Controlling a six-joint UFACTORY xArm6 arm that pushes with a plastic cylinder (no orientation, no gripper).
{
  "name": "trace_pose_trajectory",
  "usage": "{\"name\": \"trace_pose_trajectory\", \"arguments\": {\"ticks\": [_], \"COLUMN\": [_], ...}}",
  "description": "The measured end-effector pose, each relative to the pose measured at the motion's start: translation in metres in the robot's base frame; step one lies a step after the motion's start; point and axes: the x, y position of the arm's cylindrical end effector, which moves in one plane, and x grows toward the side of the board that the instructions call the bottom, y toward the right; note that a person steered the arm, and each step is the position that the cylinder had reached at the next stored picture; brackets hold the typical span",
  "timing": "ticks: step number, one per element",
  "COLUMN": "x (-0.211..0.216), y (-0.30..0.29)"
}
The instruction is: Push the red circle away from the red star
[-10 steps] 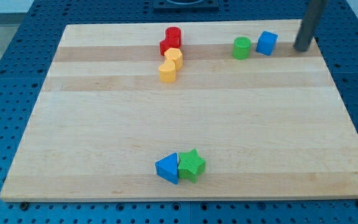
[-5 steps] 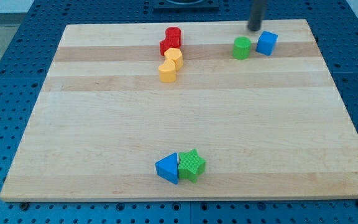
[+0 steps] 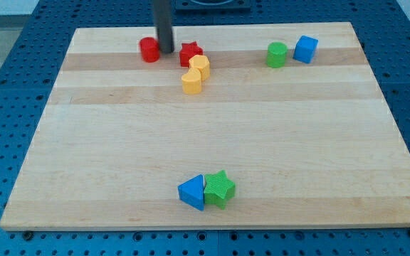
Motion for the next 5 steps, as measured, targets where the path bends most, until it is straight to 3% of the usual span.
{"name": "trace_pose_trajectory", "arguments": {"ticks": [1,2,3,4,5], "x": [0.006,-0.016,-0.027,-0.002,-0.014], "y": [0.003,0.002,-0.037,-0.076,-0.049]}}
